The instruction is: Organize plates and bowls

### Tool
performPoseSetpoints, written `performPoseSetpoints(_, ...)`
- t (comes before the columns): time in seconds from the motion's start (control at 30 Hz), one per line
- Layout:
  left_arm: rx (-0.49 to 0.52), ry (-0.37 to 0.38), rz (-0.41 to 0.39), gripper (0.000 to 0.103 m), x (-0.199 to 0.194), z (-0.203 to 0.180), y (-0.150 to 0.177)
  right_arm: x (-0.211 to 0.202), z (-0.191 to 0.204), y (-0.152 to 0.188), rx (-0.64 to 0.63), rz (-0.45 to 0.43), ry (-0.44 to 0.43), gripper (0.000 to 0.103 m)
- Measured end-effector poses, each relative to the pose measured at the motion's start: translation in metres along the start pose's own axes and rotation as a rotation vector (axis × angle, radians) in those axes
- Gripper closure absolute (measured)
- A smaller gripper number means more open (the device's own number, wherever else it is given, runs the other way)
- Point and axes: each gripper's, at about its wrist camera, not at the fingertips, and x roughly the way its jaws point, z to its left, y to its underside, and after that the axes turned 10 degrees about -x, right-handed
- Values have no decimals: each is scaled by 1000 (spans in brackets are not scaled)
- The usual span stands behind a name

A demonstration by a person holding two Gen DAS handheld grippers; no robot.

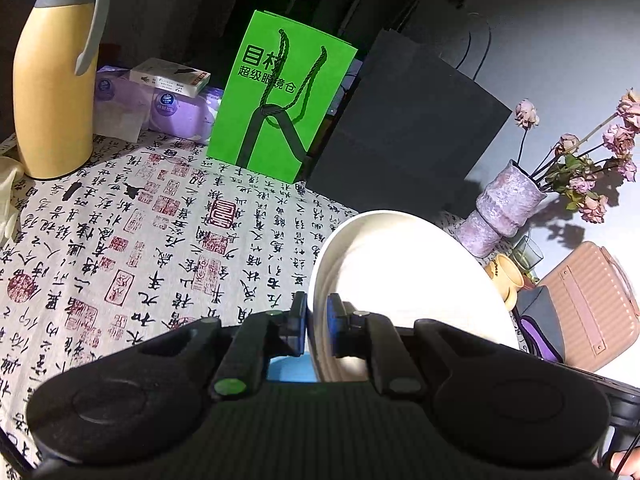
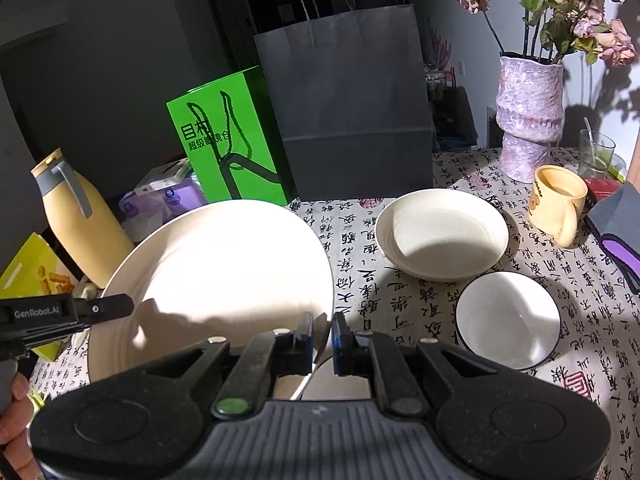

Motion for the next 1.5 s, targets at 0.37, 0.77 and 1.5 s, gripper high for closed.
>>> performPoseSetpoints(0.37, 22, -9, -33, 92, -29, -15, 19, -30, -4, 17, -6, -28, -22, 94)
performPoseSetpoints(0.77, 34, -9, -54, 92, -53, -26, 43, -55, -10, 34, -1, -52, -37, 94)
performPoseSetpoints(1.5, 47, 14, -54, 92, -73, -39, 87, -92, -27, 72, 5, -75, -40, 94)
